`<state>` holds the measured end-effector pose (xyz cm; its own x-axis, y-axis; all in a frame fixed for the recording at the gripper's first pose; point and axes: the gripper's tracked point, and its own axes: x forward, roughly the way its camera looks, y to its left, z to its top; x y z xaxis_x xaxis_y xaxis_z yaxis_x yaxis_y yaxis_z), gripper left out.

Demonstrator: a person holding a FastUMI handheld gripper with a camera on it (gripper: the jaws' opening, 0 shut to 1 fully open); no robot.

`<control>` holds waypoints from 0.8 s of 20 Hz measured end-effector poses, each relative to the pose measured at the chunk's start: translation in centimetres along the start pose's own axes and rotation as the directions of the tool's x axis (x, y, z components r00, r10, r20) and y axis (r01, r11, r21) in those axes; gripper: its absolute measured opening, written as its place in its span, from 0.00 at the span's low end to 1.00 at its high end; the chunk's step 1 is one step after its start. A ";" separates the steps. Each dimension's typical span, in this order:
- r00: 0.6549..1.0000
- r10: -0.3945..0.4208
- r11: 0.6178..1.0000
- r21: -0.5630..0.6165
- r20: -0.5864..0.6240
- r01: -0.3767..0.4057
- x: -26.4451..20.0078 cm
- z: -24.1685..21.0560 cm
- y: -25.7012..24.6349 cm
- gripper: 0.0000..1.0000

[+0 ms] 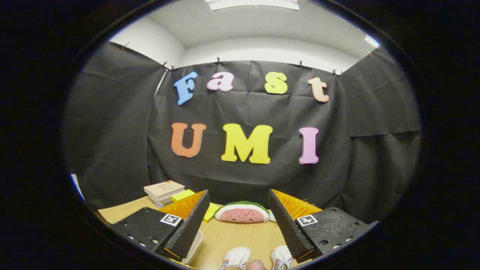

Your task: Open the storage box then place both shoes into the box .Put the left shoe in first, then the right shoe, with the right side of both shoes facing outward in a uniform manner.

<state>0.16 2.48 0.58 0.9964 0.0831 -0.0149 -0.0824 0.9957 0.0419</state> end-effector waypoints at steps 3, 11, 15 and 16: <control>1.000 0.023 1.000 0.005 -0.008 -0.023 0.1 0.2 0.2 0.95; 0.997 0.064 0.998 0.021 -0.033 -0.064 0.5 -0.7 -0.4 0.95; 0.994 0.096 0.995 0.022 -0.048 -0.095 0.5 -1.9 -0.4 0.95; 0.992 0.109 0.994 0.025 -0.058 -0.107 0.5 -2.4 -0.2 0.95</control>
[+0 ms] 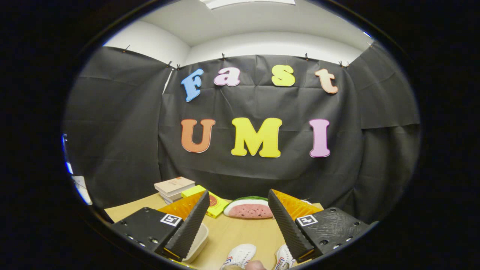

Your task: Open the storage box then place both shoes into the box .Put the left shoe in first, then the right shoe, with the right side of both shoes facing outward in a uniform manner.

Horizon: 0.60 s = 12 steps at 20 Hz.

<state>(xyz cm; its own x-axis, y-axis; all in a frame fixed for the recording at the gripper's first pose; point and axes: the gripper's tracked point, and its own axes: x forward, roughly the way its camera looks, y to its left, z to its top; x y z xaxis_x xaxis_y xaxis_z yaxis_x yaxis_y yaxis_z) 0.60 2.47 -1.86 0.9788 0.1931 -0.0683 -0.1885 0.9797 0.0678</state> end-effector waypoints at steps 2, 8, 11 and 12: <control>0.999 0.027 1.000 0.009 -0.025 -0.027 0.1 -1.3 0.5 0.95; 0.986 0.086 0.996 0.035 -0.140 -0.082 0.3 -6.0 2.4 0.95; 0.972 0.112 0.991 0.095 -0.205 -0.094 0.2 -9.0 3.6 0.95; 0.964 0.127 0.987 0.124 -0.232 -0.100 0.1 -10.1 4.1 0.95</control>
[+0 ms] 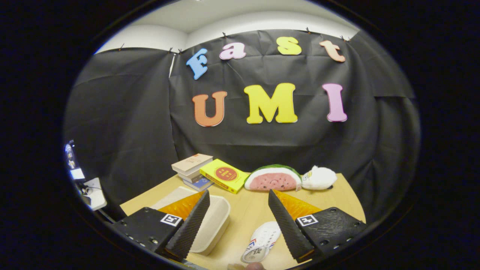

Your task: Open the storage box then place both shoes into the box .Put the left shoe in first, then the right shoe, with the right side of both shoes facing outward in a uniform manner.

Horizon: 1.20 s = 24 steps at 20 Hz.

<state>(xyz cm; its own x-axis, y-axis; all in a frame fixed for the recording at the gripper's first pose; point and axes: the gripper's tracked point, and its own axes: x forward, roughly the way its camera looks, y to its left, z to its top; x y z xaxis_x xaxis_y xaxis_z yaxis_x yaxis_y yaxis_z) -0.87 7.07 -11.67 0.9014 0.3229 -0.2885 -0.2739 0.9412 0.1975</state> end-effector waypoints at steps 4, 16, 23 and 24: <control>0.993 0.040 0.995 0.096 -0.107 -0.029 1.1 -4.0 1.6 0.96; 0.906 0.226 0.932 0.351 -0.357 -0.094 4.0 -14.0 5.3 0.95; 0.844 0.367 0.834 0.540 -0.391 -0.112 4.6 -16.5 7.7 0.96; 0.834 0.389 0.811 0.574 -0.391 -0.109 4.8 -16.6 8.0 0.96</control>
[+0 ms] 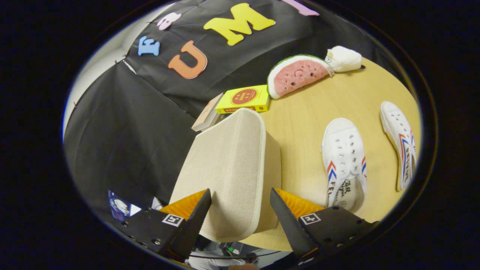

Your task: Open the storage box then place both shoes into the box .Put the left shoe in first, then the right shoe, with the right side of both shoes facing outward in a uniform manner.

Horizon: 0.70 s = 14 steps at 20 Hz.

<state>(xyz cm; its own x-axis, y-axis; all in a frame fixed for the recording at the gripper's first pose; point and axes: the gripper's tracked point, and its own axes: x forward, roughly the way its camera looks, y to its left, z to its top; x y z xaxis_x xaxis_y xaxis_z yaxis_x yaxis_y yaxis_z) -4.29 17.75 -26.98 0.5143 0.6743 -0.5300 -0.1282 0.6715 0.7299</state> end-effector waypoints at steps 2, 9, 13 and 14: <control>0.999 0.036 0.997 0.067 -0.025 -0.034 0.8 0.2 0.3 0.96; 0.993 0.079 0.985 0.159 -0.086 -0.065 0.9 0.4 1.0 0.81; 0.993 0.069 0.985 0.161 -0.095 -0.053 -0.3 1.2 1.1 0.64; 0.993 0.062 0.984 0.170 -0.095 -0.045 -0.3 1.4 1.1 0.57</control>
<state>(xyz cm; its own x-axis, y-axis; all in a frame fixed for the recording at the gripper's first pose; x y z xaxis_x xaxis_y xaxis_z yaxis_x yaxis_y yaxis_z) -3.40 17.88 -25.43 0.4220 0.7411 -0.5222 -0.0050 0.5779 0.8161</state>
